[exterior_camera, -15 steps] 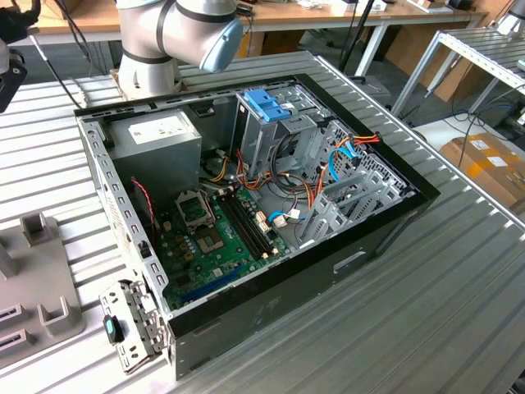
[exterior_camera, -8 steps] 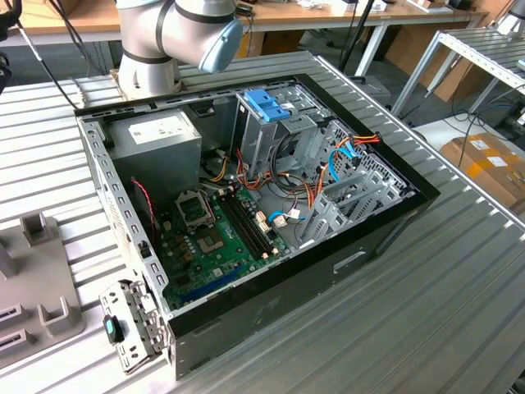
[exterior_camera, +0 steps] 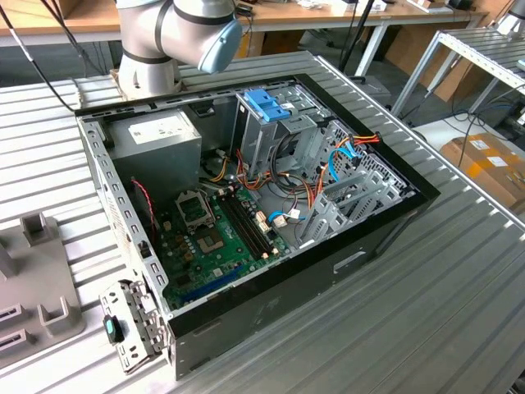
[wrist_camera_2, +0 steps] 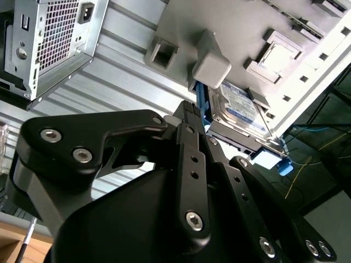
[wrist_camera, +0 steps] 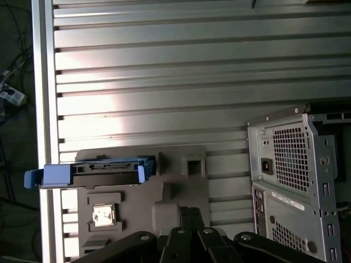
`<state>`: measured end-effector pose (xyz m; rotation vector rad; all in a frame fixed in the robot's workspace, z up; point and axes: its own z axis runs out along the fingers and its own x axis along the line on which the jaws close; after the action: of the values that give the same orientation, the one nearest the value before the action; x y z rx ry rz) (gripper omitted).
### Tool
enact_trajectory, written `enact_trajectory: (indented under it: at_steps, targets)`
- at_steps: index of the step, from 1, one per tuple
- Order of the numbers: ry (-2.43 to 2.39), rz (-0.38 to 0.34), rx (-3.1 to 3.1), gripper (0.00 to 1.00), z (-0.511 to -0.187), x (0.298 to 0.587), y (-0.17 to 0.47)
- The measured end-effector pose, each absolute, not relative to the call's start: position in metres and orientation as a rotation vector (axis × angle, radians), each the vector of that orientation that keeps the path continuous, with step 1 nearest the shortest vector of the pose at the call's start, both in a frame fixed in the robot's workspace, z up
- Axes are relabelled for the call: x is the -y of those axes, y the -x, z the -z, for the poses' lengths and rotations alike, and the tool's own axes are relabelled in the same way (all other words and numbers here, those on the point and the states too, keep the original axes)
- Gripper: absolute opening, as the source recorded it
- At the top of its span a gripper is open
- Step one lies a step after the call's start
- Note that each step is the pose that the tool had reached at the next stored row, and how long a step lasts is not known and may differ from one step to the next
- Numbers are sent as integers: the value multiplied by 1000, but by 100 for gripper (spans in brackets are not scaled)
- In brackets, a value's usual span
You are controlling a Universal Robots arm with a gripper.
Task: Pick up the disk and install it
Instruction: 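Reach for the disk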
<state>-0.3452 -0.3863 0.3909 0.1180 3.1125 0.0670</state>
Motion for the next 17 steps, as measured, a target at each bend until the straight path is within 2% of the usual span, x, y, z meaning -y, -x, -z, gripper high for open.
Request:
enact_trajectory:
  at_steps: [17]
  targets:
    - [-118, -67, -3112, 11, -391, 384, 347]
